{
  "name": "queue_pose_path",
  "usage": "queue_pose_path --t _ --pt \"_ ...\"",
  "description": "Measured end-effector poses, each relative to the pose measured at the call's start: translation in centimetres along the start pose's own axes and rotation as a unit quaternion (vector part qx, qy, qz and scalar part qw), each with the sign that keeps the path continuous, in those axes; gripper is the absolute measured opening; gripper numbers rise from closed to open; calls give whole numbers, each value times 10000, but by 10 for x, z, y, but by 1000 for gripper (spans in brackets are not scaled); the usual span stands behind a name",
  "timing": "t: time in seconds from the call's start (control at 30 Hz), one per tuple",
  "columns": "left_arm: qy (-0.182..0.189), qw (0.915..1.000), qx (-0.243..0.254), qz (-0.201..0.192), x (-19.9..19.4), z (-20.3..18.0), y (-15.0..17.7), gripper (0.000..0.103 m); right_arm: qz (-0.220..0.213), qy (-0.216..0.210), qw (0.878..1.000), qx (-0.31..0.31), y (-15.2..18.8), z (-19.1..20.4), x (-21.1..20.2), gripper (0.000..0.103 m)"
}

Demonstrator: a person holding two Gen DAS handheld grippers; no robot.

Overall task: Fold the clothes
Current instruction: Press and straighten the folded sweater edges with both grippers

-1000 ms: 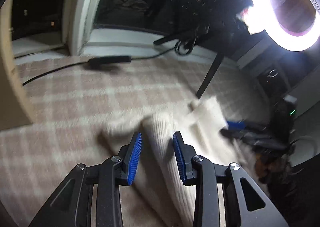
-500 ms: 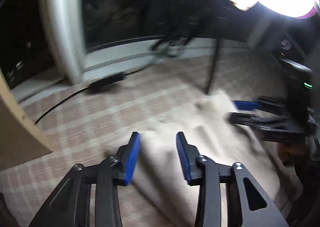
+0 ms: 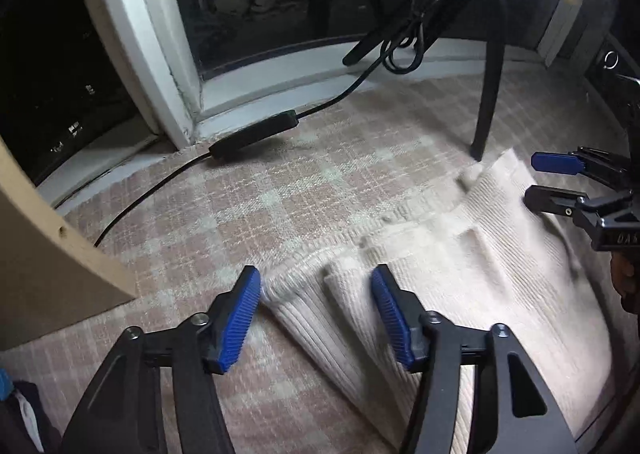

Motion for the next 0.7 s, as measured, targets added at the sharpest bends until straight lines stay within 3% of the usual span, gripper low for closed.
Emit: queue_pose_path --t 0.2,0.37,0.43,0.6,0.7 --pt "330 9994 -67 114 12 9 -4 68 36 -658 9977 178 -1 -8 15 71" --pt "794 9949 -616 -59 -10 35 -6 62 36 -930 9949 401 -5 -12 15 71" --pt "874 9944 -584 -42 -13 35 -10 64 11 -999 9936 523 -6 -14 14 71" --pt "689 9972 -173 230 4 11 -5 64 -48 -1171 9897 818 -8 -18 12 71" --pt "544 9980 -94 293 23 1 -5 76 64 -1086 9924 578 -10 -9 17 72"
Point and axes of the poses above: each gripper's, at about its wrist camera, not at the fingertips, and x roughly the way its jaws point, z to its left, y to its underside, the point moved 3 cm from there along x, roughly the way its jaws point, and after that the axes turned 14 degrees about -y, right-handed, at the moved point
